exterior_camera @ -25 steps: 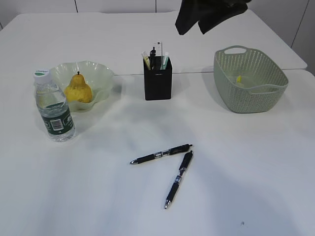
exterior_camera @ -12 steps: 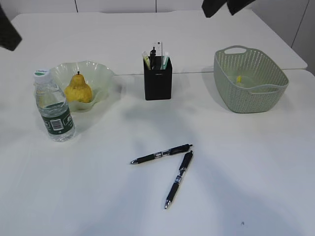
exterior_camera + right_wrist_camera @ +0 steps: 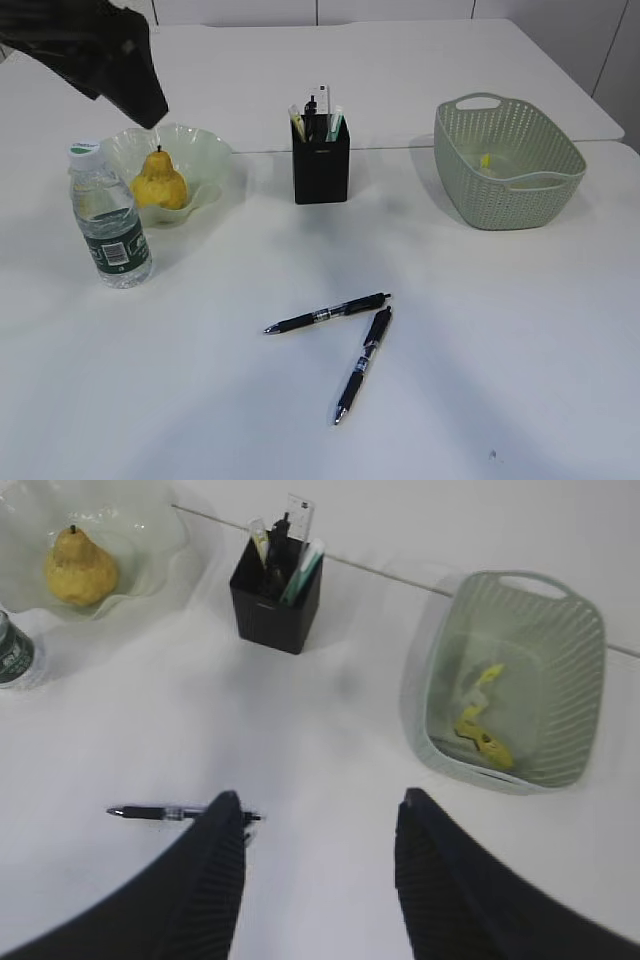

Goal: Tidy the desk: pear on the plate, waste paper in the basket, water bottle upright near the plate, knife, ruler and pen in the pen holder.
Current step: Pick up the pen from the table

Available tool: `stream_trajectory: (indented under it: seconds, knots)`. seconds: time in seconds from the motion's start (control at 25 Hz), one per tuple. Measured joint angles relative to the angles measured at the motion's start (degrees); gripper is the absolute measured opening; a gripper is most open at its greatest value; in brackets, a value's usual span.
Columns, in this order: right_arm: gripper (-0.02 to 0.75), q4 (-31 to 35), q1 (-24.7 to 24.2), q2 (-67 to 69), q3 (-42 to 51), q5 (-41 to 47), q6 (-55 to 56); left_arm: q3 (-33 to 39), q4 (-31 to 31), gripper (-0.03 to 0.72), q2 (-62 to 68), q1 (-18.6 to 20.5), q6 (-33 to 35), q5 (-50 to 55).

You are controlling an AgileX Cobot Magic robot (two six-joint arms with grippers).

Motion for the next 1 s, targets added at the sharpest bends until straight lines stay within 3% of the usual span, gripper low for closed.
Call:
stream_trajectory:
  seconds: [0.4, 0.72, 1.0]
  knots:
    - [0.309, -10.40, 0.00, -11.71, 19.96, 0.00, 4.80, -0.22, 0.05, 0.527, 2.50, -0.12, 0.23, -2.74]
    - [0.307, -9.00, 0.00, -23.21, 34.78, 0.00, 6.32, -0.31, -2.86, 0.527, 4.01, -0.12, 1.05, -2.85]
    - [0.307, -8.23, 0.00, -35.21, 43.39, 0.00, 6.40, -0.31, -4.10, 0.527, 7.06, -1.50, 5.89, -2.85]
